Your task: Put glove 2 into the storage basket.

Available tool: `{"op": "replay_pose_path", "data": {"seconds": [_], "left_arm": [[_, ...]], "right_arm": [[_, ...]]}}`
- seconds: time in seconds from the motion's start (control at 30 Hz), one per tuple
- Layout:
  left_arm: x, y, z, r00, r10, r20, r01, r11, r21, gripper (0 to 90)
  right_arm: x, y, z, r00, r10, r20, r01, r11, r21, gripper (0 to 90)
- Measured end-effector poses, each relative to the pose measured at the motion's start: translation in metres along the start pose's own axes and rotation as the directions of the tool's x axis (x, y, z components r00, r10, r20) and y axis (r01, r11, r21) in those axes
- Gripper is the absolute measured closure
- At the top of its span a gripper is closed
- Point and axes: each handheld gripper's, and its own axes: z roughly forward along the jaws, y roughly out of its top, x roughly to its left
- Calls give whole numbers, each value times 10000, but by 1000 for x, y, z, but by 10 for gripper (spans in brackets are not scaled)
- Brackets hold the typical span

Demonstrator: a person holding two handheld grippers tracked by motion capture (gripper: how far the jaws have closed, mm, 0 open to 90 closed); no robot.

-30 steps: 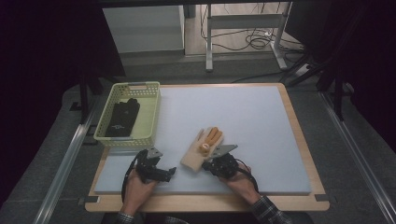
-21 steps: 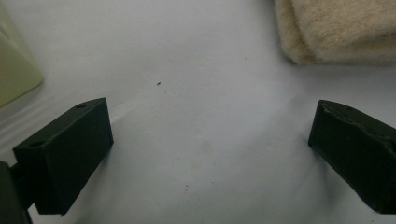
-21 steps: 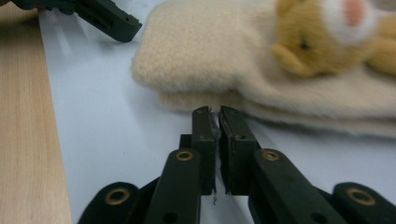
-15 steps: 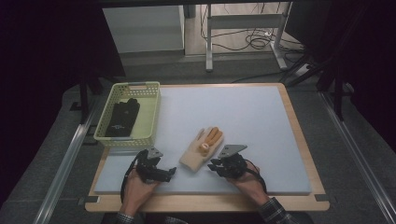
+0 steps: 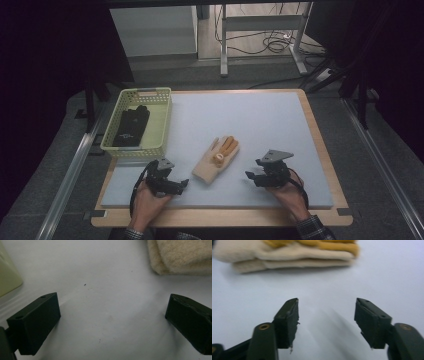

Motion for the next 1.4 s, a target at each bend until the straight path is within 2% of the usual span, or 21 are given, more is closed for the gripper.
{"op": "replay_pose_path", "data": {"seconds": [0.23, 0.53, 0.67, 0.97, 1.07, 1.17, 1.4], "left_arm": [[0, 0, 0, 10000, -1, 10, 1, 10000, 14, 0], [0, 0, 0, 10000, 8, 25, -8, 10000, 19, 0], [0, 0, 0, 10000, 23, 34, -23, 10000, 16, 0], [0, 1, -1, 9998, 161, 69, -161, 9999, 39, 0], [-2, 2, -3, 9993, 177, 328, -182, 9997, 141, 0], [-6, 4, -7, 9977, 237, 632, -239, 9997, 28, 0], [-23, 20, -7, 9926, 566, 1072, -576, 9983, 67, 0]], "right_arm": [[-24, -13, -14, 9958, 380, 834, -387, 9992, 65, 233], [-44, -32, -16, 9839, 890, 1550, -954, 9949, 340, 163], [-49, -34, -16, 9810, 1225, 1507, -1294, 9909, 367, 133], [-48, -34, -15, 9806, 1185, 1559, -1266, 9910, 433, 123], [-48, -34, -15, 9805, 1183, 1569, -1262, 9912, 410, 123], [-48, -34, -15, 9806, 1169, 1576, -1247, 9914, 404, 123], [-48, -34, -15, 9805, 1153, 1594, -1232, 9916, 405, 121]]}}
